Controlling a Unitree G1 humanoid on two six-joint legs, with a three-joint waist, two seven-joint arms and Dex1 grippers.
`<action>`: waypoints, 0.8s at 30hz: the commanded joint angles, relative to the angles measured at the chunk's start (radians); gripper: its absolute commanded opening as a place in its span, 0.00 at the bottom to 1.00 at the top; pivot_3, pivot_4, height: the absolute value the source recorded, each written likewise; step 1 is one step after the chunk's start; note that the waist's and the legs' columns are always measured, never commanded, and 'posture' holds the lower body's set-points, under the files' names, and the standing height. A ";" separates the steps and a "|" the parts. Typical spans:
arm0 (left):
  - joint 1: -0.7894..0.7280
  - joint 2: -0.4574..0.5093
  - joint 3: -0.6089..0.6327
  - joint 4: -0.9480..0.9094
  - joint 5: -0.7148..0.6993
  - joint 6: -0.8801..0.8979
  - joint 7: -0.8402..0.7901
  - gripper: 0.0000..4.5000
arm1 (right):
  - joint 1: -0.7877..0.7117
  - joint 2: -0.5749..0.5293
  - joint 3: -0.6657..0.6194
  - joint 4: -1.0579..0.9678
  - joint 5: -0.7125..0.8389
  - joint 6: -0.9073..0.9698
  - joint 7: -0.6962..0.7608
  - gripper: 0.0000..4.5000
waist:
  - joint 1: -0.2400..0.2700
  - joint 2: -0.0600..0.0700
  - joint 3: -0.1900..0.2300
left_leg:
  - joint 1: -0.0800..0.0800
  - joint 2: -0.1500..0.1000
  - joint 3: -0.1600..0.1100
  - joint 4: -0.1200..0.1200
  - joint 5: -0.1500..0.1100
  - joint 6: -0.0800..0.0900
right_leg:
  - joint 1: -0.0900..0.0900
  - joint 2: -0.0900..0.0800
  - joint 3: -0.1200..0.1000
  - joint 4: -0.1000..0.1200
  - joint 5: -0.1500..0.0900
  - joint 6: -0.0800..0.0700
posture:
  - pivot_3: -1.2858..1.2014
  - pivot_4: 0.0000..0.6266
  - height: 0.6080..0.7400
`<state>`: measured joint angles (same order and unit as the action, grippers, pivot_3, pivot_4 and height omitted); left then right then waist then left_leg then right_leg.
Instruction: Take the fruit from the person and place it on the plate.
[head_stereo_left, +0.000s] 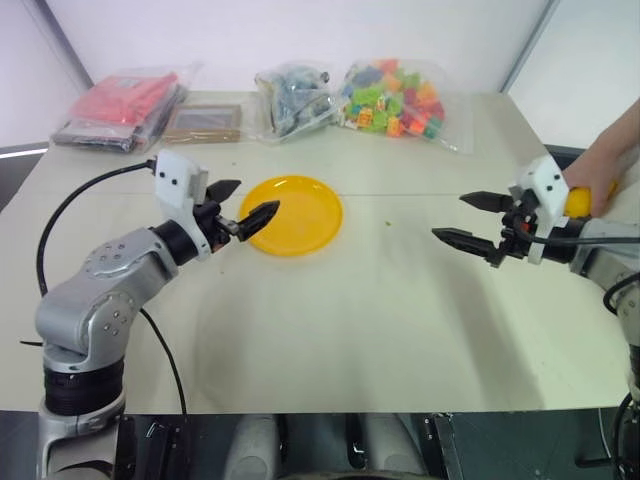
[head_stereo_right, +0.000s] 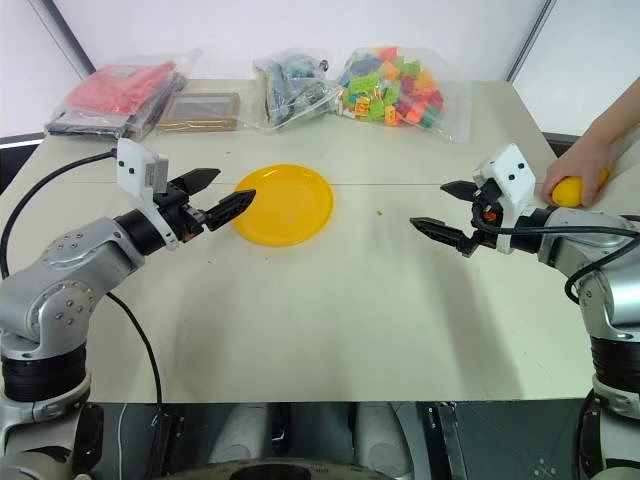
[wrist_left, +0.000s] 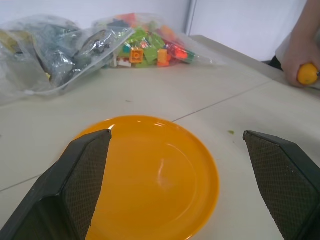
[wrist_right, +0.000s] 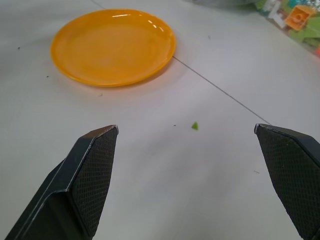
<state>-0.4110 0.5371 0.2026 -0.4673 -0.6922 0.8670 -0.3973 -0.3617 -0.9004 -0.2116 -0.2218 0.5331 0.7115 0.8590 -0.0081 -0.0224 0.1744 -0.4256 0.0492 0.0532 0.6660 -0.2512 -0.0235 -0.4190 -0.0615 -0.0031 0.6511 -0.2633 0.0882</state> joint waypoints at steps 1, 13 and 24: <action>-0.041 -0.008 -0.016 -0.003 0.007 -0.037 -0.012 0.99 | -0.006 -0.004 -0.038 -0.046 0.013 -0.004 -0.013 1.00 | 0.002 0.000 0.000 | 0.000 0.000 0.000 0.000 0.000 0.000 | 0.000 0.000 0.000 0.000 0.000 0.000 | 0.52 0.24 0.93; -0.070 -0.022 -0.048 0.031 0.034 -0.061 -0.031 0.99 | 0.003 -0.011 -0.057 -0.049 0.014 -0.012 -0.028 1.00 | 0.000 0.000 0.000 | 0.000 0.000 0.000 0.000 0.000 0.000 | 0.000 0.000 0.000 0.000 0.000 0.000 | 0.52 0.24 0.93; -0.082 -0.030 -0.041 0.028 0.022 -0.049 -0.013 0.99 | -0.008 -0.012 -0.047 -0.035 0.008 -0.020 -0.015 1.00 | -0.001 0.000 0.000 | 0.000 0.000 0.000 0.000 0.000 0.000 | 0.000 0.000 0.000 0.000 0.000 0.000 | 0.52 0.24 0.93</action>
<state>-0.4848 0.5056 0.1488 -0.4199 -0.6652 0.8264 -0.4104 -0.3492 -0.9011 -0.2262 -0.2416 0.5344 0.7097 0.8419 -0.0087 -0.0225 0.1744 -0.4256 0.0490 0.0533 0.6660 -0.2512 -0.0235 -0.4189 -0.0615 -0.0031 0.6508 -0.2633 0.0882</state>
